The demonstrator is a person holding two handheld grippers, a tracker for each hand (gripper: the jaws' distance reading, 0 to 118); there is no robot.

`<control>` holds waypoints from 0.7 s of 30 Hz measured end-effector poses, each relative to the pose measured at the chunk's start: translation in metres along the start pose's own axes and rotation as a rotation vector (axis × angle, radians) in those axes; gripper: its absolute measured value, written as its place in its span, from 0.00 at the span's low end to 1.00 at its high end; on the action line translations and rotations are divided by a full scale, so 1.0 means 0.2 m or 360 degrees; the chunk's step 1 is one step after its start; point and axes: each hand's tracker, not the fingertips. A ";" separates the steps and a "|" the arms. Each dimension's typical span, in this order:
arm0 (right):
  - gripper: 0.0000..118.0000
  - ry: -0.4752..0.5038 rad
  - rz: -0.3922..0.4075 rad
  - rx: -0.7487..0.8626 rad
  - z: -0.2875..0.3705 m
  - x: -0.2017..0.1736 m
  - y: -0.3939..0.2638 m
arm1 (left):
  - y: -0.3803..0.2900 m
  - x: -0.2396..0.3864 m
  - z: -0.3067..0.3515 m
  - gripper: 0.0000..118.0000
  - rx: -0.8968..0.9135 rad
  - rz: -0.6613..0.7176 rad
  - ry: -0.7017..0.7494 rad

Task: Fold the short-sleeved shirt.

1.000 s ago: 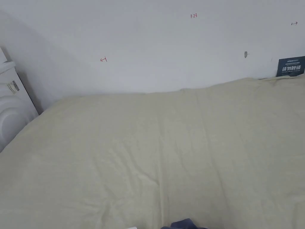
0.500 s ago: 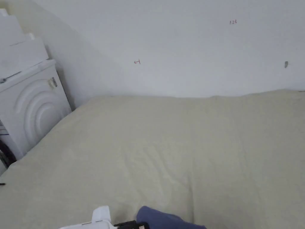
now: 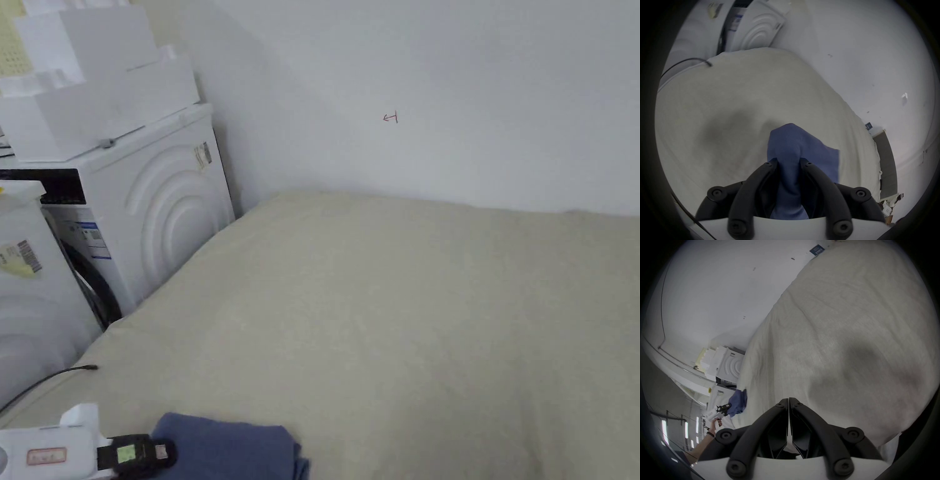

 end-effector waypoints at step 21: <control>0.01 0.0047 0.0747 0.0405 0.37 -0.47 0.25 | -0.68 1.39 0.80 0.55 0.0758 -0.0828 -0.0081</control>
